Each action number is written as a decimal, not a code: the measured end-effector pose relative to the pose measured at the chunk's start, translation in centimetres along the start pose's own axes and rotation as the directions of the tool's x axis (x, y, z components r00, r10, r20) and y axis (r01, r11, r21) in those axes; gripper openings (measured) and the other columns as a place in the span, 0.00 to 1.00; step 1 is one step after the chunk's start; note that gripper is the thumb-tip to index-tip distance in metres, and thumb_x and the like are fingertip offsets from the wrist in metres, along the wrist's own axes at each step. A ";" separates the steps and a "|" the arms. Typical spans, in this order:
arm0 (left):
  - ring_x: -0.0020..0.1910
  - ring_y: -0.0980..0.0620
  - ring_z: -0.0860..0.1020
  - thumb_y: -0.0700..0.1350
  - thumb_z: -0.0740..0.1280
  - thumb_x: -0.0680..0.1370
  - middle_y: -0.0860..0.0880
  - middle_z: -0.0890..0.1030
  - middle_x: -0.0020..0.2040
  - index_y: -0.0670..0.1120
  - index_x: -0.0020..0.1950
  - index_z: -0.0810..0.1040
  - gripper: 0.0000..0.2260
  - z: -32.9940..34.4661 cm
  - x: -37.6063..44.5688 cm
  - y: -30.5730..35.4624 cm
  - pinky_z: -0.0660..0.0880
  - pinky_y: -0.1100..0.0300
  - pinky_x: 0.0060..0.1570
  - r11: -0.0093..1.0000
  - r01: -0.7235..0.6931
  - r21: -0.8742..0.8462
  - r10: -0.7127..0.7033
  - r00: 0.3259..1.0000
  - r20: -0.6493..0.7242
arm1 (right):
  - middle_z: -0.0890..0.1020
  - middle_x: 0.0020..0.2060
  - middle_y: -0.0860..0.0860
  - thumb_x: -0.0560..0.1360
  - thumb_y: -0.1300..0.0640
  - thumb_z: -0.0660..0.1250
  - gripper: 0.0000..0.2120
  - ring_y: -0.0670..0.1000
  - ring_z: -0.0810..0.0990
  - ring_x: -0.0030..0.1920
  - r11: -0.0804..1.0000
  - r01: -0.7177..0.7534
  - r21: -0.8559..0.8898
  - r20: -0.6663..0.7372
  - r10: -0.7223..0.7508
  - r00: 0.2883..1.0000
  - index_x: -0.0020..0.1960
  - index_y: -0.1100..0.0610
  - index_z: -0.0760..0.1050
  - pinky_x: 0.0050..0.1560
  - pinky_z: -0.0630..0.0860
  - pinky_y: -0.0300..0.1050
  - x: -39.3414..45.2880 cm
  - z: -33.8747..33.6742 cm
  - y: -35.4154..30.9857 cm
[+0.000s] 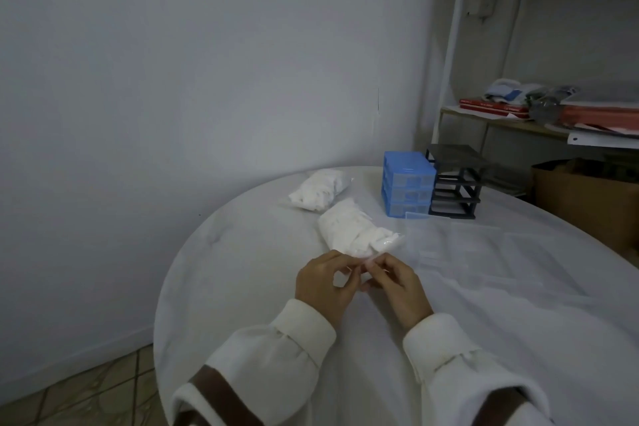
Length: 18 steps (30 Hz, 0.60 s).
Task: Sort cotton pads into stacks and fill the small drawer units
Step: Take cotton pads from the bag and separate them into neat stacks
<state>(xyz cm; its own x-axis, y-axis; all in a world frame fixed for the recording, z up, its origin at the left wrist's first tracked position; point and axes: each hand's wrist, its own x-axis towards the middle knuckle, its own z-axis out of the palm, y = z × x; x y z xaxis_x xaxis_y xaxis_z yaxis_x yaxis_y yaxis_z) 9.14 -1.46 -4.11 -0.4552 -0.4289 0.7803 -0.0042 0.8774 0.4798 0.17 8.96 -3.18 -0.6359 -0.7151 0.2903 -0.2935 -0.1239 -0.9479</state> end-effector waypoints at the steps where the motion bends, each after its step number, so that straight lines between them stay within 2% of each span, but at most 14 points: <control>1: 0.33 0.58 0.77 0.49 0.66 0.70 0.54 0.82 0.35 0.48 0.39 0.84 0.09 -0.1 0.0 0.0 0.72 0.69 0.34 1.000 0.000 -0.010 0.000 1.000 -0.005 | 0.83 0.38 0.49 0.78 0.61 0.61 0.09 0.48 0.82 0.35 0.999 0.020 -0.030 -0.007 -0.020 1.000 0.43 0.65 0.76 0.43 0.77 0.37 0.0 0.0 0.0; 4: 0.34 0.58 0.78 0.50 0.67 0.69 0.54 0.81 0.33 0.48 0.37 0.84 0.08 -0.1 0.0 0.1 0.73 0.68 0.33 0.998 0.013 -0.058 -0.014 1.000 -0.013 | 0.83 0.37 0.48 0.78 0.60 0.61 0.09 0.46 0.81 0.33 0.995 0.064 -0.082 -0.026 -0.066 0.997 0.42 0.63 0.76 0.40 0.75 0.33 -0.2 0.0 -0.1; 8: 0.33 0.62 0.78 0.50 0.72 0.68 0.54 0.81 0.38 0.49 0.37 0.83 0.05 -0.1 0.1 0.4 0.74 0.70 0.34 0.978 0.131 -0.163 -0.127 0.991 0.034 | 0.81 0.35 0.49 0.78 0.60 0.61 0.10 0.45 0.80 0.31 0.989 0.099 -0.108 -0.030 -0.103 0.994 0.42 0.65 0.75 0.39 0.75 0.33 -0.2 0.0 0.0; 10: 0.33 0.62 0.78 0.48 0.74 0.67 0.55 0.82 0.36 0.51 0.37 0.84 0.02 -0.2 0.2 0.5 0.74 0.70 0.36 0.962 0.183 -0.203 -0.175 0.983 0.056 | 0.81 0.34 0.50 0.79 0.60 0.60 0.10 0.44 0.79 0.30 0.986 0.117 -0.123 -0.027 -0.121 0.992 0.41 0.64 0.73 0.38 0.75 0.33 -0.3 0.0 0.0; 15: 0.33 0.58 0.79 0.43 0.77 0.67 0.58 0.82 0.32 0.53 0.33 0.82 0.07 -0.7 0.4 1.0 0.74 0.68 0.39 0.889 0.314 -0.334 -0.283 0.949 0.141 | 0.79 0.33 0.49 0.79 0.61 0.59 0.10 0.42 0.77 0.28 0.978 0.160 -0.135 -0.030 -0.166 0.986 0.41 0.62 0.72 0.36 0.74 0.32 -0.4 0.2 -0.2; 18: 0.33 0.57 0.78 0.43 0.75 0.70 0.55 0.82 0.31 0.52 0.33 0.81 0.07 -0.9 0.5 1.5 0.74 0.66 0.39 0.833 0.390 -0.391 -0.337 0.920 0.200 | 0.79 0.33 0.49 0.79 0.61 0.58 0.10 0.43 0.77 0.28 0.973 0.181 -0.142 -0.027 -0.187 0.982 0.41 0.62 0.72 0.35 0.74 0.33 -0.5 0.2 -0.2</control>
<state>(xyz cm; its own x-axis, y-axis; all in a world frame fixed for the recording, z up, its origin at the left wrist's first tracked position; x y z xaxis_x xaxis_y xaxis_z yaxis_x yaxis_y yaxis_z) 9.75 -0.53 -2.65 -0.5950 -0.6476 0.4760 0.1670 0.4797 0.8614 0.71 9.16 -3.15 -0.5888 -0.6607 0.4656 -0.5023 -0.1521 -0.8512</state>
